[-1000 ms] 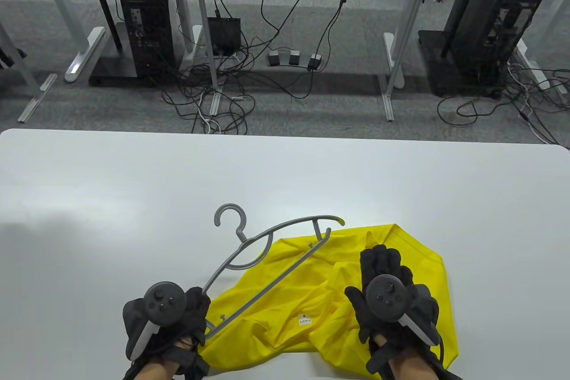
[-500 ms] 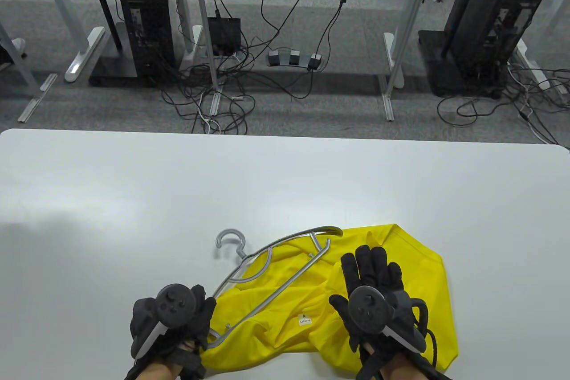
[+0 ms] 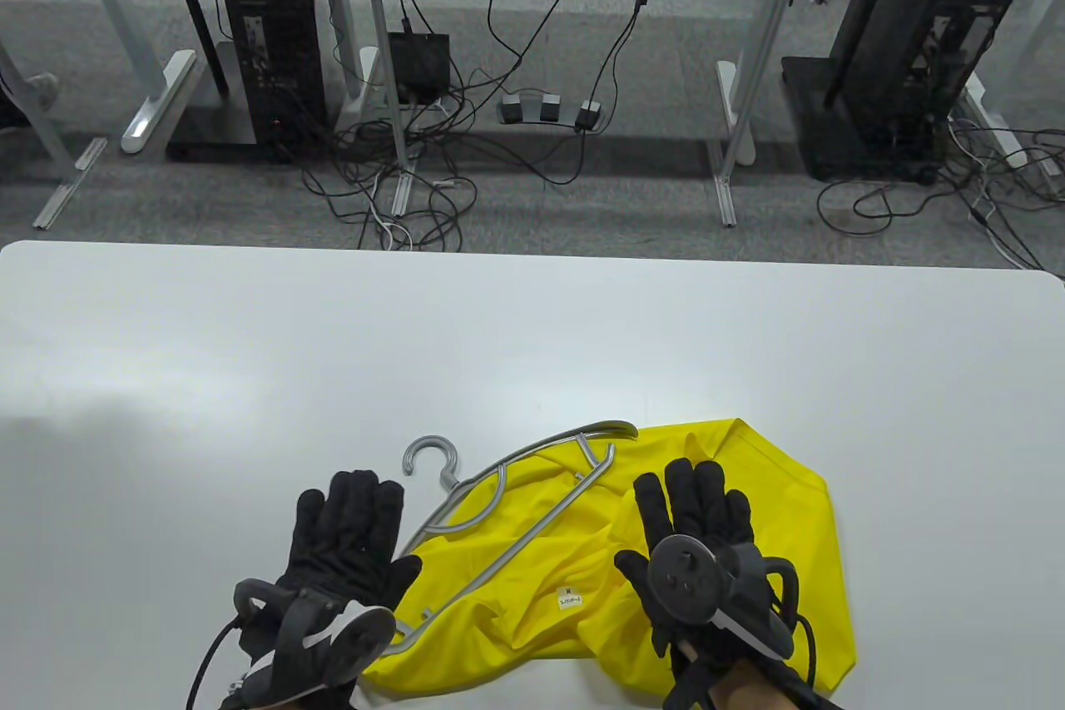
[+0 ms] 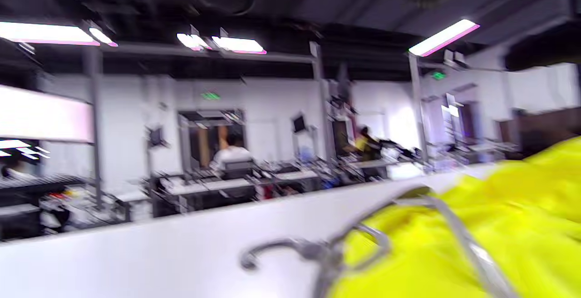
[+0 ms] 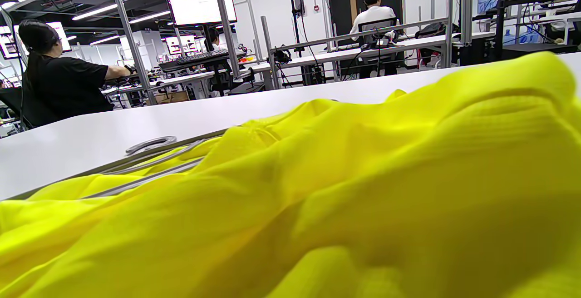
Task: Remove t-shirt from gray hanger
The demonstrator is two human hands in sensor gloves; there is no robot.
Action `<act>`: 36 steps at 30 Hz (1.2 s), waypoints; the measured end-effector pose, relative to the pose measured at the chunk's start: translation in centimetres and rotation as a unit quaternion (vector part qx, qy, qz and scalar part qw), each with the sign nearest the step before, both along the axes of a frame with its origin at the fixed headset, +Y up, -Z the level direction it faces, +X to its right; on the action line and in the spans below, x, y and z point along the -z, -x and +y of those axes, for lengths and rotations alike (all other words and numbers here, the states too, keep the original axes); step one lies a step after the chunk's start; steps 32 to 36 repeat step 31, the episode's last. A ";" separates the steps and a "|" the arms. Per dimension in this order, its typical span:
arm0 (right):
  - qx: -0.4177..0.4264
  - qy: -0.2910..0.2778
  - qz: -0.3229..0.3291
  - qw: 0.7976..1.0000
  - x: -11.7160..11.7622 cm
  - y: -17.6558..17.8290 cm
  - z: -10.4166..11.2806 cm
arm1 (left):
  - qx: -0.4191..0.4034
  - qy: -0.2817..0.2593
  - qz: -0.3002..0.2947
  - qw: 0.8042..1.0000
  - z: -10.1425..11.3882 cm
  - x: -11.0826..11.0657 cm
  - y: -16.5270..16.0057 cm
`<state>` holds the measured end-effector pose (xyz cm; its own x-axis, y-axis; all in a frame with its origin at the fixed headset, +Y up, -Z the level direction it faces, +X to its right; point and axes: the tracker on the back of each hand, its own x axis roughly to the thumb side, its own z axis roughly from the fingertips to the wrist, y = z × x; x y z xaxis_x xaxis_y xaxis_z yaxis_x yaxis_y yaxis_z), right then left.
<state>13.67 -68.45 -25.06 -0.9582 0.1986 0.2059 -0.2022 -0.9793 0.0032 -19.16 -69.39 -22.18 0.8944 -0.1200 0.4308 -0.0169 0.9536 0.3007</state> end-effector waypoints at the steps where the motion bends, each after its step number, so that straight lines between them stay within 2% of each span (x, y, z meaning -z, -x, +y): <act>1: -0.001 0.001 0.001 1.000 0.0 0.0 0.0 | -0.002 0.019 -0.010 1.000 -0.1 0.0 -0.2; 3: -0.003 0.003 0.002 1.000 0.0 0.1 -0.1 | 0.002 0.033 0.009 0.999 -0.4 0.1 -0.6; 11: -0.005 0.009 0.003 1.000 0.0 0.2 -0.1 | -0.001 0.043 0.016 0.999 -0.5 0.4 -0.2; 19: -0.006 0.009 0.003 1.000 0.0 0.2 -0.1 | -0.014 0.021 -0.006 1.000 -0.3 0.0 -0.4; 36: -0.007 0.013 0.003 1.000 0.0 0.3 -0.3 | -0.010 0.017 -0.007 1.000 0.0 -0.1 -0.5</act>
